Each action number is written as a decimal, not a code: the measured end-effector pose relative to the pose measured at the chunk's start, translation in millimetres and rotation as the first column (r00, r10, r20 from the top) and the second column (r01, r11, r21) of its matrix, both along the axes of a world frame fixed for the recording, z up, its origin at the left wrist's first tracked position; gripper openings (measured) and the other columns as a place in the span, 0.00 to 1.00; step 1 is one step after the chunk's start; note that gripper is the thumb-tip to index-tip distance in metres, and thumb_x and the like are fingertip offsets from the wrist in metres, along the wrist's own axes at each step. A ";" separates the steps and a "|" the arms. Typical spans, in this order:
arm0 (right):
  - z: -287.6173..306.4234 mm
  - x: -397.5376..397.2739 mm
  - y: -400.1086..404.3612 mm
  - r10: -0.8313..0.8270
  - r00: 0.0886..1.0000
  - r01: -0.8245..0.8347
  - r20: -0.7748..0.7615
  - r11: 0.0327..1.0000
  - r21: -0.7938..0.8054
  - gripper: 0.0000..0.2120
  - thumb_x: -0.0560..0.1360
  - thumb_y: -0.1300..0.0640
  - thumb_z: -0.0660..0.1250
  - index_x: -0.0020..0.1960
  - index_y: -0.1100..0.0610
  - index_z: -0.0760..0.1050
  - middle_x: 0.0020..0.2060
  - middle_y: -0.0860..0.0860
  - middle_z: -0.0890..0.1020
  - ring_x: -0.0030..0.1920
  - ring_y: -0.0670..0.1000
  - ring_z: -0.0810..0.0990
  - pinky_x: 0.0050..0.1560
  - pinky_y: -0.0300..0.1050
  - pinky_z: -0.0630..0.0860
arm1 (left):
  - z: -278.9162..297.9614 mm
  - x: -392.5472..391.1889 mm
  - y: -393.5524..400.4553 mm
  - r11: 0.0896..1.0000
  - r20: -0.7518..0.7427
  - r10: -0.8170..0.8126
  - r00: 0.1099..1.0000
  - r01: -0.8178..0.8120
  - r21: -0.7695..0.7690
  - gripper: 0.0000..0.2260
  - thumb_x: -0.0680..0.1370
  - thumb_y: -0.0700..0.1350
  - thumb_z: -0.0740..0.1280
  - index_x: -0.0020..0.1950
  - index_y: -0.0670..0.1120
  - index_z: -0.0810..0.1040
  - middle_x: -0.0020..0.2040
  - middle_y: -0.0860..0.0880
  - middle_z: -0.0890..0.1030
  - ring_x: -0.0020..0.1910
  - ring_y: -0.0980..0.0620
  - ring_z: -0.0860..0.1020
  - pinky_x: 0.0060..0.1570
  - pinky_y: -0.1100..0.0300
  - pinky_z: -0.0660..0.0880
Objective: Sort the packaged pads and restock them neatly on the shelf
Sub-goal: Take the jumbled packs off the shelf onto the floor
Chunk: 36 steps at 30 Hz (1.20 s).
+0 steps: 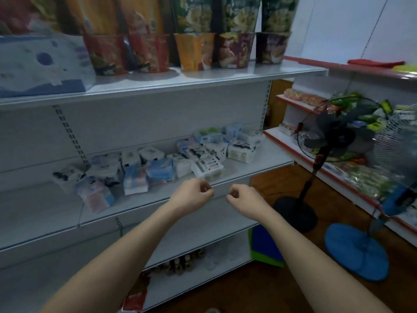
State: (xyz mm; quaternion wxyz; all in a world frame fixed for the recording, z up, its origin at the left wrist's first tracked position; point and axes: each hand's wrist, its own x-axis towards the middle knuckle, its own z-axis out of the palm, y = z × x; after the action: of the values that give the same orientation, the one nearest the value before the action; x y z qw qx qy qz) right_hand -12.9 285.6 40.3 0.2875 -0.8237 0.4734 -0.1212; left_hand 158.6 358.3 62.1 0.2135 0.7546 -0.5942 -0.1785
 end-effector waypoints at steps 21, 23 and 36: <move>-13.9 52.1 -335.5 -0.155 0.952 0.097 0.264 0.971 0.220 0.11 0.75 0.54 0.65 0.57 0.54 0.71 0.48 0.54 0.81 0.45 0.56 0.83 0.46 0.54 0.80 | -44.9 61.5 -284.5 0.966 -0.045 0.258 0.965 -0.259 -0.019 0.08 0.78 0.50 0.65 0.55 0.48 0.77 0.51 0.50 0.79 0.48 0.49 0.78 0.48 0.56 0.75; -12.9 62.3 -371.1 -0.151 0.948 0.105 0.281 0.979 0.172 0.12 0.75 0.56 0.65 0.58 0.55 0.70 0.51 0.56 0.81 0.45 0.56 0.82 0.49 0.55 0.81 | -43.7 69.3 -305.5 0.951 -0.012 0.303 0.953 -0.303 -0.064 0.13 0.78 0.49 0.65 0.61 0.47 0.75 0.54 0.46 0.76 0.50 0.47 0.76 0.47 0.55 0.74; -45.5 97.4 -482.3 0.241 0.969 -0.244 -0.052 0.968 -0.058 0.25 0.79 0.62 0.63 0.74 0.60 0.61 0.72 0.60 0.61 0.60 0.63 0.74 0.56 0.51 0.71 | -75.2 73.8 -384.8 0.693 0.225 0.689 0.689 -0.717 0.074 0.33 0.73 0.70 0.59 0.69 0.50 0.64 0.69 0.36 0.62 0.66 0.32 0.65 0.63 0.40 0.69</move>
State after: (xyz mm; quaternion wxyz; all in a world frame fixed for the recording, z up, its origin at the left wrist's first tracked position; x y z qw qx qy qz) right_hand 84.6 -196.7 -5.2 0.2630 -0.8867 0.3714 -0.0819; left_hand 232.4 -26.5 -13.1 0.1513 0.9519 -0.2597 -0.0600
